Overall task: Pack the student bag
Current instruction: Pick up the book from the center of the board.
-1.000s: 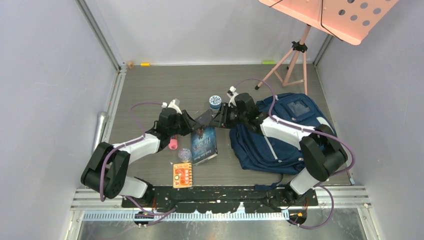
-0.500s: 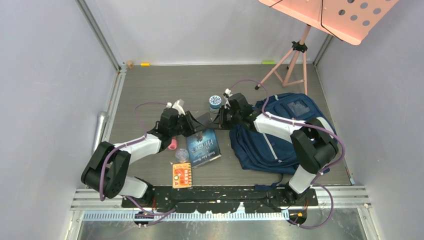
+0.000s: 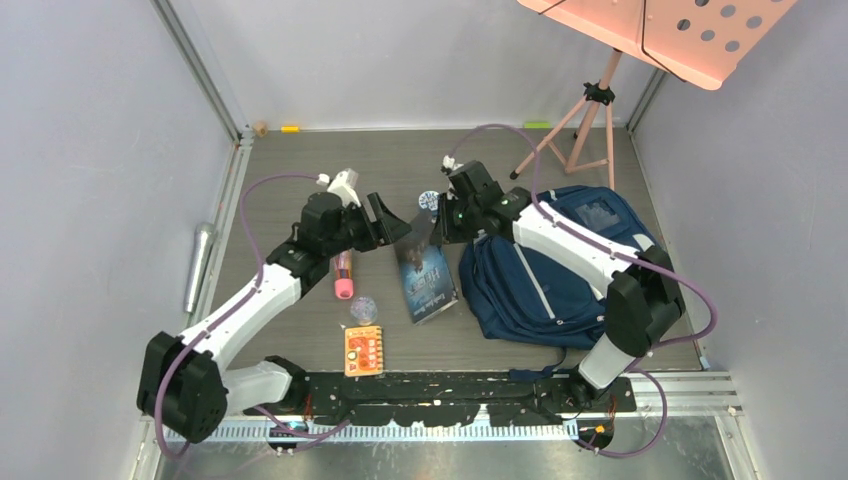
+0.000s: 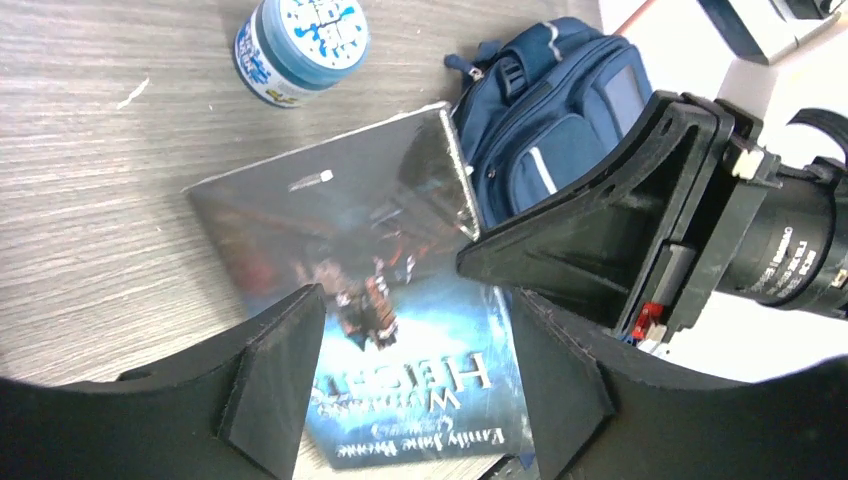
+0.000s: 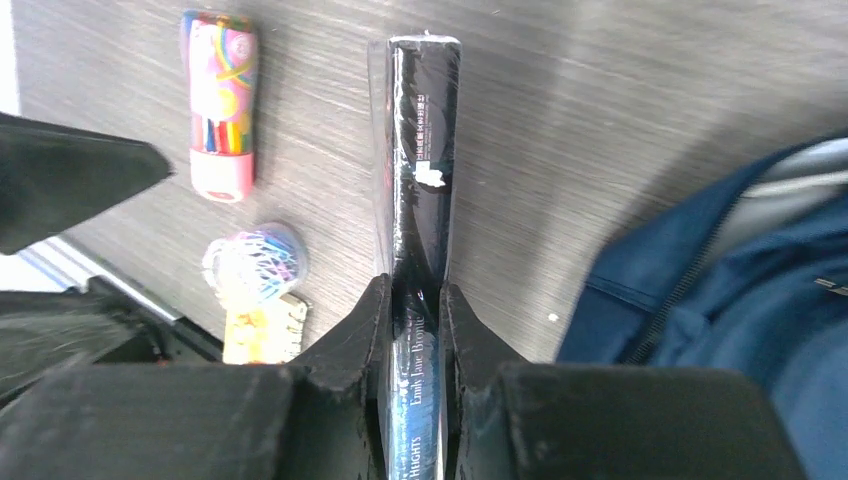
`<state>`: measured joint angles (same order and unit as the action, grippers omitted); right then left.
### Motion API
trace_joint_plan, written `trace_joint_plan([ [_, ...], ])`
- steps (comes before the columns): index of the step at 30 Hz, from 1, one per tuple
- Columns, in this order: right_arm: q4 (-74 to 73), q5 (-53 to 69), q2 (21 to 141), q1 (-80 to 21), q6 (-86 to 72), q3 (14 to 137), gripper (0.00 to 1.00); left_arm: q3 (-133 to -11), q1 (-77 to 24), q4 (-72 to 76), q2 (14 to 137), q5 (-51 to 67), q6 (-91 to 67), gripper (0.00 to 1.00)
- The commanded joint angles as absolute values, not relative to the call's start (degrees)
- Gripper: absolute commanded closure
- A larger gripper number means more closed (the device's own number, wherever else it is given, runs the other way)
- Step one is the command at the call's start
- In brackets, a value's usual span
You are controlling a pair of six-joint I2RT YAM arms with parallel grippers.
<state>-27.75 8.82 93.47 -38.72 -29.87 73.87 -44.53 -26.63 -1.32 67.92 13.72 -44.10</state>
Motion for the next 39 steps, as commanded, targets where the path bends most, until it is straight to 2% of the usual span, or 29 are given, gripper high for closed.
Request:
trace_joint_plan([
  [1, -40.93, -0.43, 90.78, -40.66, -23.99, 84.73, 1.0, -46.98, -26.89, -8.06, 64.49, 11.43, -42.57, 0.28],
  [8, -56.94, -14.17, 98.14, -48.85, -20.9, 98.47, 0.99, -46.5, -26.89, -8.61, 64.52, 12.23, -44.92, 0.25],
  [16, -55.37, -15.52, 105.74, -52.54, -22.34, 99.88, 1.0, -44.07, -26.36, -7.77, 65.02, 10.79, -45.87, 0.22],
  [20, -53.85, -15.53, 107.41, -53.34, -22.94, 100.0, 0.91, -42.86, -25.27, -7.44, 65.68, 9.66, -46.25, 0.2],
  [26, -52.05, -14.61, 107.48, -53.46, -23.74, 97.95, 0.67, -40.66, -23.67, -6.08, 66.13, 10.89, -47.09, 0.19],
  [32, -49.22, -12.3, 107.67, -53.44, -24.92, 94.55, 0.57, -40.05, -23.25, -5.36, 66.47, 11.45, -47.2, 0.19],
  [34, -48.53, -11.93, 107.94, -53.45, -25.19, 94.0, 0.56, -39.64, -23.13, -5.17, 66.34, 11.5, -47.18, 0.18],
  [36, -48.43, -12.36, 108.11, -53.44, -25.55, 93.88, 0.64, -39.12, -22.83, -5.17, 65.93, 11.52, -47.28, 0.18],
  [37, -48.43, -13.04, 107.8, -53.44, -25.69, 93.87, 0.72, -38.76, -22.71, -5.23, 65.57, 11.54, -47.28, 0.18],
  [38, -48.43, -13.42, 107.51, -53.44, -25.8, 93.87, 0.75, -38.5, -22.54, -5.23, 65.11, 11.45, -47.22, 0.18],
  [39, -48.38, -14.41, 106.64, -53.37, -25.78, 93.91, 0.85, -38.23, -22.44, -5.08, 64.54, 11.43, -46.94, 0.18],
])
